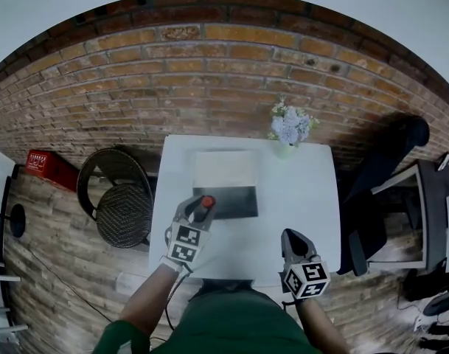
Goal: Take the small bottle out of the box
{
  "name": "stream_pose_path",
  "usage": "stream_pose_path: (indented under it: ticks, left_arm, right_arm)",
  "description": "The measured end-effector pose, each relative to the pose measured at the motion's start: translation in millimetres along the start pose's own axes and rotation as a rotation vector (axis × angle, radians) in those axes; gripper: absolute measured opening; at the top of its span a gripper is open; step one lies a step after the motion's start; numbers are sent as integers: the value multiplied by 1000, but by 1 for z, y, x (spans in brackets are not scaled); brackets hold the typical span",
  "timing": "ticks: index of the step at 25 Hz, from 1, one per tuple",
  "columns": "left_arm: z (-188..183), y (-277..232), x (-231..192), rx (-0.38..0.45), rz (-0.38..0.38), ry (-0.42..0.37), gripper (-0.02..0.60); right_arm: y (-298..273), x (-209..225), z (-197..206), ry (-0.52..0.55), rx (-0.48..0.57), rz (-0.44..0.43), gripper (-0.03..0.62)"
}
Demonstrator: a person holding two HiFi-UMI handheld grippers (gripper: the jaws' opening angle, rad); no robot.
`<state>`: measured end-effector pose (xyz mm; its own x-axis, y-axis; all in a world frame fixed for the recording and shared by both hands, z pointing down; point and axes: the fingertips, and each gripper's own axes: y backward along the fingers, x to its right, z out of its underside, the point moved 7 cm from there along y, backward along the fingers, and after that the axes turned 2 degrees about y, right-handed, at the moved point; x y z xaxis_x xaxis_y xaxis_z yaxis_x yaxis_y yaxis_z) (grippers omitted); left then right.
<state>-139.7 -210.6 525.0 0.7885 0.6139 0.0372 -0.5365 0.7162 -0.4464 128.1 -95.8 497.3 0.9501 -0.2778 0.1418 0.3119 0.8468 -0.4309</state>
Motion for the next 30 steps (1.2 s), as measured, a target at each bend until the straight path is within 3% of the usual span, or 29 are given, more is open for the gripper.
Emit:
stream_pose_path:
  ticks: [18, 24, 30]
  left_arm:
    - [-45, 52, 5, 131, -49, 70, 146]
    - [-53, 68, 3, 171, -36, 177, 146]
    - [-49, 75, -5, 226, 17, 418, 146]
  right_arm:
    - [-18, -4, -9, 14, 4, -92, 3]
    - [-22, -7, -7, 3, 7, -119, 3]
    - [-25, -6, -1, -20, -10, -130, 3]
